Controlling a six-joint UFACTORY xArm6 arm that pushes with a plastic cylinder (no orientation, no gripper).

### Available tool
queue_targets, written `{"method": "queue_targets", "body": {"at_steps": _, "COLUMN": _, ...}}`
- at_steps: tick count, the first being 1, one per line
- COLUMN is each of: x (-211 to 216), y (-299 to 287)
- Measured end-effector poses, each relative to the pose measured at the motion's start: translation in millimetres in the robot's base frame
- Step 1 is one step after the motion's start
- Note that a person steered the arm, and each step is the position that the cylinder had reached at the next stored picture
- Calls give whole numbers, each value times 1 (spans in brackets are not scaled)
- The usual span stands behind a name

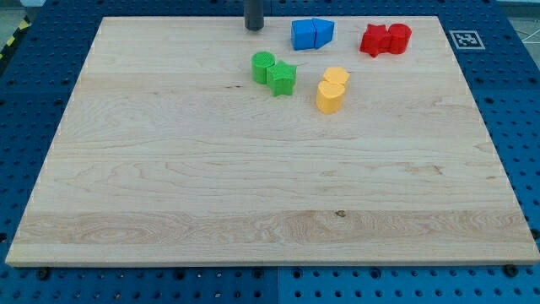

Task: Point your arm to the left of blue cube

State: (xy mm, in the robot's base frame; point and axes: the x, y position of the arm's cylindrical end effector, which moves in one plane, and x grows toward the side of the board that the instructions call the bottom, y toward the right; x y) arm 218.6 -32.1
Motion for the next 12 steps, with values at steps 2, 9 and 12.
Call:
{"method": "queue_targets", "body": {"at_steps": 2, "x": 28, "y": 1}}
{"method": "queue_targets", "body": {"at_steps": 9, "x": 41, "y": 22}}
{"method": "queue_targets", "body": {"at_steps": 12, "x": 41, "y": 22}}
